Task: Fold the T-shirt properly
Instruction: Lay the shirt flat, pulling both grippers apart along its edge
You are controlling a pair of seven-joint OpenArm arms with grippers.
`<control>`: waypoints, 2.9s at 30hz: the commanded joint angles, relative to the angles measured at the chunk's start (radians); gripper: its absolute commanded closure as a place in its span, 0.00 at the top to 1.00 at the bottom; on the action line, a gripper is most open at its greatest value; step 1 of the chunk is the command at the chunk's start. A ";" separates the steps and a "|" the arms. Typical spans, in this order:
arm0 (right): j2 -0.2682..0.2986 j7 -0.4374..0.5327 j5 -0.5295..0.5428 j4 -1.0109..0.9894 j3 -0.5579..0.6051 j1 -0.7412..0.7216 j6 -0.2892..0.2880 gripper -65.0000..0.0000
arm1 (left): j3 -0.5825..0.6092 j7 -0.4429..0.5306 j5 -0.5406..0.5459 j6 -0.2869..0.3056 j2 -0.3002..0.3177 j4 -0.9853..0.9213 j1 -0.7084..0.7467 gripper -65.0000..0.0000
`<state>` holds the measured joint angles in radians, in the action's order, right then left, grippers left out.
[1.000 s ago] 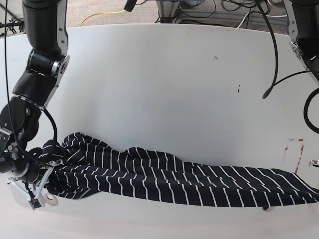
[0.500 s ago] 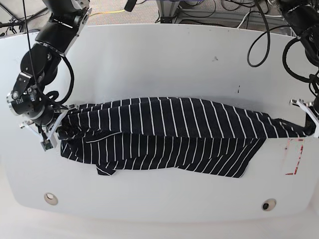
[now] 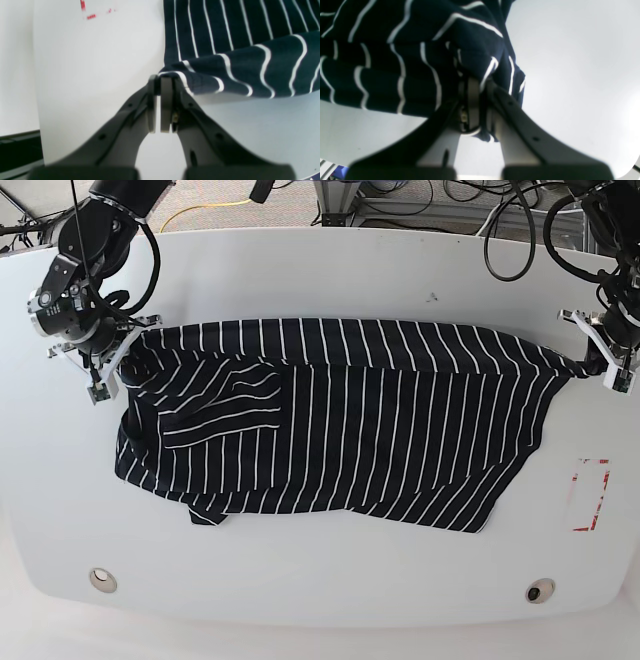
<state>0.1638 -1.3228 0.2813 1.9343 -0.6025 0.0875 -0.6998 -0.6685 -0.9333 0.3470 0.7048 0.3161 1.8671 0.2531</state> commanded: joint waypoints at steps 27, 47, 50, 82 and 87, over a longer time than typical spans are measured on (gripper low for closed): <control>0.012 0.009 0.391 0.020 -0.087 0.234 0.002 0.82 | -0.009 0.026 -0.153 -0.007 0.012 -0.051 -0.011 0.00; 0.050 0.010 0.473 -0.128 -0.014 0.131 0.002 0.81 | -0.038 0.026 -0.211 -0.007 -0.002 -0.051 -0.011 0.00; 0.050 0.009 0.473 -0.161 -0.012 0.131 0.002 0.80 | -0.029 0.026 -0.211 -0.007 -0.001 -0.051 -0.013 0.00; -0.028 0.002 0.689 0.035 -0.195 0.484 0.002 0.00 | -0.032 0.026 -0.213 -0.007 0.041 -0.156 -0.011 0.00; -0.030 0.006 0.697 0.034 -0.188 0.510 0.002 0.00 | -0.029 0.026 -0.213 -0.007 0.041 -0.157 -0.015 0.00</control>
<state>0.1242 -1.3323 0.9710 1.9533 -0.7853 0.5934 -0.6964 -0.6930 -0.9237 0.1345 0.7048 0.3363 1.6966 0.2474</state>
